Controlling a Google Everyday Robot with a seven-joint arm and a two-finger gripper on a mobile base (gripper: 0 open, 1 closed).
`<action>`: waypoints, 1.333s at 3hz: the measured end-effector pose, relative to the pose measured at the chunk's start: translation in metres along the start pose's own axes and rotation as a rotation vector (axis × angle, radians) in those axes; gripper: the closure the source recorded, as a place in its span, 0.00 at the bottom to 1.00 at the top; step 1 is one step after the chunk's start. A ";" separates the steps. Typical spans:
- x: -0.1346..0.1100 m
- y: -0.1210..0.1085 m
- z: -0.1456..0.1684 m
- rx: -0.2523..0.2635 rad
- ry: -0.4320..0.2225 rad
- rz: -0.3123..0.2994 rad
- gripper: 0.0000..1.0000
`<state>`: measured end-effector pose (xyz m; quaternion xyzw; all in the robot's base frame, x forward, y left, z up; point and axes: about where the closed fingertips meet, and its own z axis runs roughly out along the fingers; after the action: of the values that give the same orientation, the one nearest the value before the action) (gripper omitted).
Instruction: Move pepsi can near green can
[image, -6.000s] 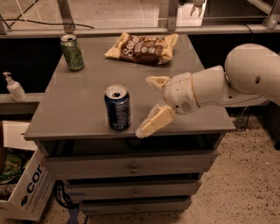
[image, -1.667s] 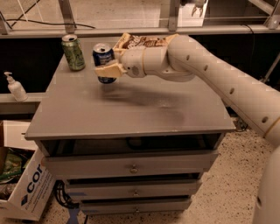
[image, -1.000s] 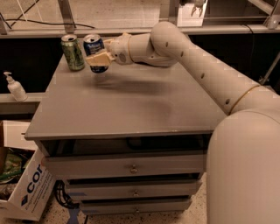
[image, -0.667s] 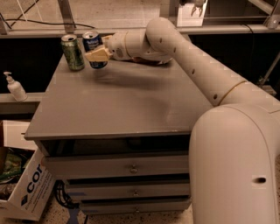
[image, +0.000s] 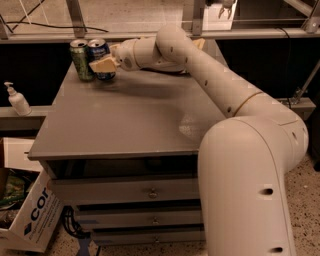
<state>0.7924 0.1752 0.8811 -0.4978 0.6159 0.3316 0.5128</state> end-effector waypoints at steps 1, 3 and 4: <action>0.003 0.003 0.010 -0.010 -0.004 0.010 1.00; 0.011 0.004 0.013 -0.008 0.006 0.031 0.59; 0.013 0.004 0.012 -0.007 0.009 0.036 0.36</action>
Offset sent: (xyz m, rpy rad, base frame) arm 0.0027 0.0066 -0.0152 0.0021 0.0381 -0.0119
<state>0.7923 0.1835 0.8650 -0.4896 0.6260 0.3407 0.5023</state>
